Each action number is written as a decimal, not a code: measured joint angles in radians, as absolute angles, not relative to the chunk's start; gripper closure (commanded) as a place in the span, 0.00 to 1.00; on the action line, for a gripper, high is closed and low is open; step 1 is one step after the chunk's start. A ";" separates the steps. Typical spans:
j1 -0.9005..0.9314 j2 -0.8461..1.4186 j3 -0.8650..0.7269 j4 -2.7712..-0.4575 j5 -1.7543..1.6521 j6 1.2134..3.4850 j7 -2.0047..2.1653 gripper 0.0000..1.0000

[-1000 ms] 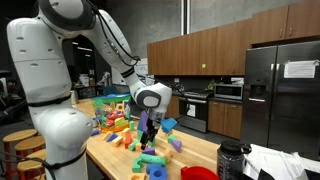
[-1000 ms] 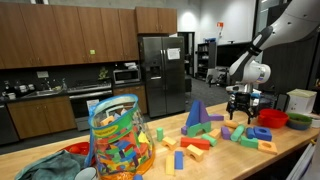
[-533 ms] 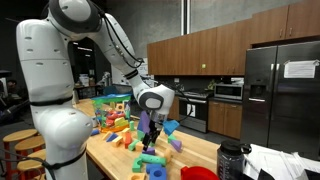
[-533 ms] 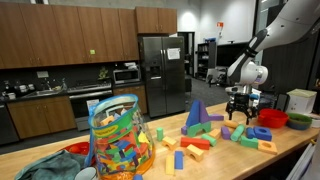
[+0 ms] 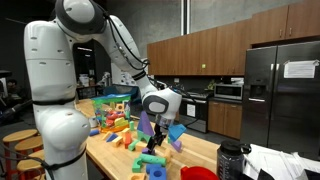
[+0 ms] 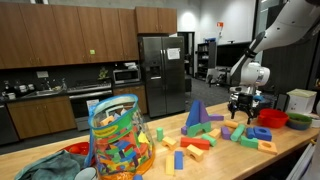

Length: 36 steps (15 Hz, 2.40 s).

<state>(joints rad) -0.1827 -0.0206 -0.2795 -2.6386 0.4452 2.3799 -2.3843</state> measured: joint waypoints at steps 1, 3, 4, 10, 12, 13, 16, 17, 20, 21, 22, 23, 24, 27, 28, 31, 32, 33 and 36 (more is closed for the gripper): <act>-0.189 -0.010 -0.279 -2.643 0.452 2.387 -2.396 0.00; -0.196 0.010 -0.279 -2.650 0.457 2.393 -2.415 0.00; -0.198 0.018 -0.278 -2.650 0.457 2.392 -2.421 0.00; -0.199 0.035 -0.267 -2.647 0.457 2.390 -2.425 0.00; -0.199 0.037 -0.264 -2.646 0.457 2.390 -2.425 0.00; -0.199 0.037 -0.263 -2.646 0.457 2.390 -2.426 0.00; -0.200 0.038 -0.262 -2.646 0.459 2.389 -2.427 0.00; -0.201 0.038 -0.262 -2.647 0.460 2.388 -2.428 0.00; -0.204 0.045 -0.262 -2.647 0.463 2.387 -2.433 0.00; -0.205 0.049 -0.262 -2.646 0.468 2.386 -2.439 0.00; -0.207 0.051 -0.261 -2.645 0.479 2.385 -2.448 0.00; -0.208 0.052 -0.260 -2.644 0.492 2.385 -2.459 0.00; -0.209 0.052 -0.260 -2.644 0.505 2.384 -2.472 0.00; -0.212 0.052 -0.258 -2.645 0.526 2.384 -2.500 0.00; -0.212 0.052 -0.257 -2.646 0.535 2.384 -2.508 0.00; -0.212 0.052 -0.253 -2.648 0.538 2.384 -2.523 0.00; -0.212 0.052 -0.249 -2.648 0.538 2.384 -2.527 0.00; -0.212 0.053 -0.245 -2.648 0.538 2.384 -2.529 0.00; -0.211 0.063 -0.223 -2.649 0.537 2.384 -2.531 0.00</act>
